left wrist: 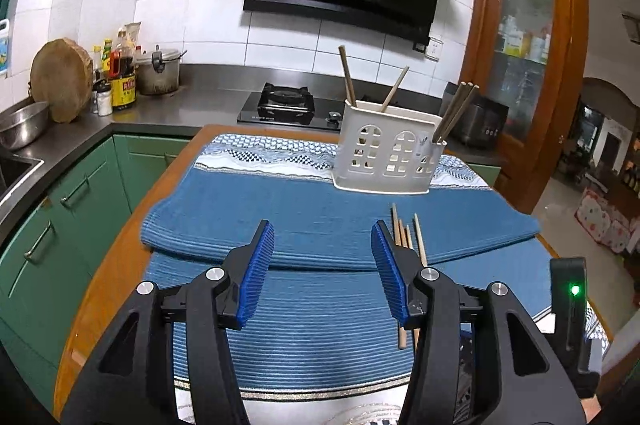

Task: Organize utensils
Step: 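Move both open tools back to the chopstick pile, then close the right tool on a chopstick while the left tool grasps another chopstick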

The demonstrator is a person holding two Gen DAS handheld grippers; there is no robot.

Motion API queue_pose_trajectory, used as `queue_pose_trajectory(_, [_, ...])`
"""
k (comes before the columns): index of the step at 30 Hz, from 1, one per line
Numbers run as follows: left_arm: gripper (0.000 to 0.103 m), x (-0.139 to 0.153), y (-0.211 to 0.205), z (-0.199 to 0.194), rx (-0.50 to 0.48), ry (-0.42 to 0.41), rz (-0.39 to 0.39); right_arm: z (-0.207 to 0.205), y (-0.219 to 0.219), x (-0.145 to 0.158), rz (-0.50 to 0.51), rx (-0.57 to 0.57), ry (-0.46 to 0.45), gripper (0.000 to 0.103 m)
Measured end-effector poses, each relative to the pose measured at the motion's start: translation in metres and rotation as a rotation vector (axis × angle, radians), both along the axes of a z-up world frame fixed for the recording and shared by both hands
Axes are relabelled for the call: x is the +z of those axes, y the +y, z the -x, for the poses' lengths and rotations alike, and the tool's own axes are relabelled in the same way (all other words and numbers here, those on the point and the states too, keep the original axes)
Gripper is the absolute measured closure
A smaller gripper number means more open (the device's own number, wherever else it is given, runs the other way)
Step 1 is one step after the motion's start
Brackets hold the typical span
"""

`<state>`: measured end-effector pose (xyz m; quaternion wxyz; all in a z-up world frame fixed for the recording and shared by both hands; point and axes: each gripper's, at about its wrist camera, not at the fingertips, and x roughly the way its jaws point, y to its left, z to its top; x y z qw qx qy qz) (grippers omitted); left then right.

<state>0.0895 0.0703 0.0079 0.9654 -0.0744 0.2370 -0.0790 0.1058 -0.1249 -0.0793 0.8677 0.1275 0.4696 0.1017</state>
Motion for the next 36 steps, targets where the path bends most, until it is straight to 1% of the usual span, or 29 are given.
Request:
queue_pose_trajectory(4, [0.052, -0.005, 0.005, -0.002, 0.001, 0.007, 0.014, -0.002, 0.003, 0.004, 0.010, -0.025, -0.003, 0.094])
queue_pose_trajectory(7, [0.052, -0.008, 0.007, -0.002, 0.000, 0.012, 0.019, -0.006, 0.008, 0.001, 0.010, -0.035, 0.009, 0.094])
queue_pose_trajectory(14, [0.052, -0.014, 0.011, -0.004, -0.003, 0.029, 0.024, -0.011, 0.018, -0.003, 0.060, -0.069, 0.021, 0.094])
queue_pose_trajectory(18, [0.052, -0.015, 0.007, -0.004, -0.013, 0.031, 0.026, -0.015, 0.022, -0.003, 0.085, -0.075, 0.020, 0.094])
queue_pose_trajectory(24, [0.052, -0.019, -0.003, -0.004, -0.035, 0.051, 0.009, -0.012, 0.018, -0.002, 0.083, -0.071, 0.010, 0.096])
queue_pose_trajectory(27, [0.052, -0.023, -0.011, -0.005, -0.067, 0.074, 0.002, -0.005, 0.012, 0.001, 0.089, -0.059, -0.009, 0.097])
queue_pose_trajectory(29, [0.052, -0.027, -0.018, -0.005, -0.089, 0.090, 0.000, 0.000, 0.008, 0.005, 0.113, -0.050, -0.029, 0.097])
queue_pose_trajectory(32, [0.053, -0.036, -0.035, -0.007, -0.147, 0.127, -0.014, 0.008, -0.002, 0.012, 0.131, -0.035, -0.061, 0.097])
queue_pose_trajectory(34, [0.057, -0.044, -0.045, -0.009, -0.181, 0.156, -0.019, 0.014, -0.007, 0.018, 0.159, -0.024, -0.090, 0.097])
queue_pose_trajectory(35, [0.062, -0.047, -0.051, -0.011, -0.199, 0.172, -0.023, 0.018, -0.010, 0.021, 0.168, -0.020, -0.105, 0.097])
queue_pose_trajectory(36, [0.064, -0.053, -0.058, -0.013, -0.218, 0.191, -0.027, 0.021, -0.015, 0.025, 0.176, -0.017, -0.120, 0.097])
